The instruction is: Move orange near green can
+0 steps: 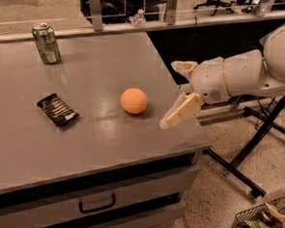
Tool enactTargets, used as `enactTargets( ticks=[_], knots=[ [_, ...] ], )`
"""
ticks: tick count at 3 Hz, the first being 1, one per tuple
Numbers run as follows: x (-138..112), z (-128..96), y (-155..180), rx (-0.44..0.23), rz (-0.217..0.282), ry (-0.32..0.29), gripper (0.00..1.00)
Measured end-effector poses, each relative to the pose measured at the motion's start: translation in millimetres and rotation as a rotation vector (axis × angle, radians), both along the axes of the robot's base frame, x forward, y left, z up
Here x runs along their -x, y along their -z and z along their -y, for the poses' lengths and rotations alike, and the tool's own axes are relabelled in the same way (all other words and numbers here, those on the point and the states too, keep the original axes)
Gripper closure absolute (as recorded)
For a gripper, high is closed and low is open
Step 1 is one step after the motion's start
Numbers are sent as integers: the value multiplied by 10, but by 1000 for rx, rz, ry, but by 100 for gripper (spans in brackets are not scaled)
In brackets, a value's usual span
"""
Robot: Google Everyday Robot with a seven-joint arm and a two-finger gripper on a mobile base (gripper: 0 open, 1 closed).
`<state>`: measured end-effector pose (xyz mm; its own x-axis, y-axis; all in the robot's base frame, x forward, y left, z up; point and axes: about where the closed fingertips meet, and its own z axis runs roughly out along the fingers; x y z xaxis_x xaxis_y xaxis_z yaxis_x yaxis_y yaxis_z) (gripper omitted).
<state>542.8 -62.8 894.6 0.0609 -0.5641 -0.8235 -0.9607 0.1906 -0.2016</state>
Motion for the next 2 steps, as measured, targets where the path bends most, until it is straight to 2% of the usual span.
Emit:
enactTargets(
  ticks=[2],
  knots=[
    [-177, -301, 223, -52, -20, -26, 0]
  ],
)
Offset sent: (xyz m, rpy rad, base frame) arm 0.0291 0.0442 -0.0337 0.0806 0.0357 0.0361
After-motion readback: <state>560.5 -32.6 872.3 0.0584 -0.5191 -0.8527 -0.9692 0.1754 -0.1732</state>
